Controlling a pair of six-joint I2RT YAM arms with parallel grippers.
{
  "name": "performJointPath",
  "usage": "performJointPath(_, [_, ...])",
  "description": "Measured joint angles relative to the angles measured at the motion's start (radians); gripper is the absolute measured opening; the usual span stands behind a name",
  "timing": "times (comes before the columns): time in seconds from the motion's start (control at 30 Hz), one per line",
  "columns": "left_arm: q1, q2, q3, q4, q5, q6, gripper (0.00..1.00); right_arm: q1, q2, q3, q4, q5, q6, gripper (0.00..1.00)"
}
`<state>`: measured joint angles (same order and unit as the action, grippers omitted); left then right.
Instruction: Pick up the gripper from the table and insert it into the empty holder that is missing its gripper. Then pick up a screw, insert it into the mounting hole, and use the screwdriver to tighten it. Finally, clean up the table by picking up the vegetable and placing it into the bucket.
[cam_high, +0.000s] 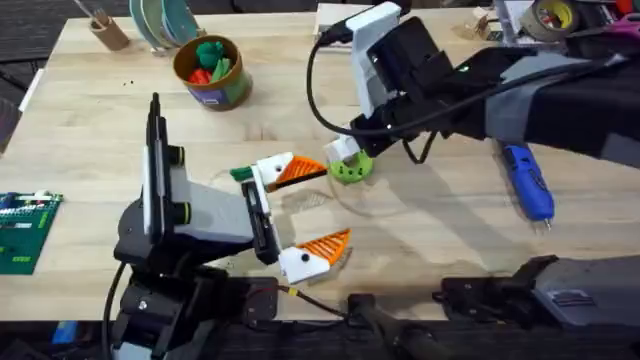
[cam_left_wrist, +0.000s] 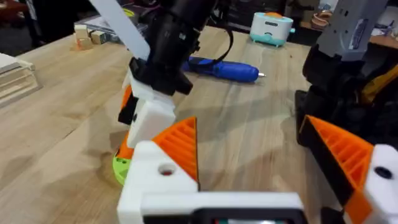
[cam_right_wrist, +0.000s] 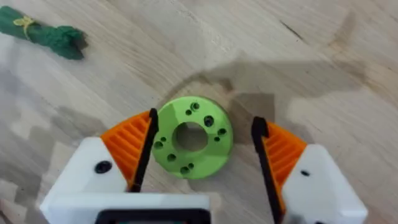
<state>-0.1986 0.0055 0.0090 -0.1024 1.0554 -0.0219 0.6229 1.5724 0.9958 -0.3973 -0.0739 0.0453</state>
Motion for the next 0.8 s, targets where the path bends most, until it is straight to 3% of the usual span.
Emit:
performJointPath(0.3, [0.000,0.000,0.000,0.000,0.000,0.000,0.993,0.062,0.006,0.000,0.001,0.124,0.011,0.871])
performJointPath(0.57, [0.000,0.000,0.000,0.000,0.000,0.000,0.993,0.074,0.052,0.002,0.004,0.163,0.036,0.794])
performJointPath(0.8, [0.000,0.000,0.000,0.000,0.000,0.000,0.993,0.075,0.055,0.002,0.016,0.164,0.053,0.603])
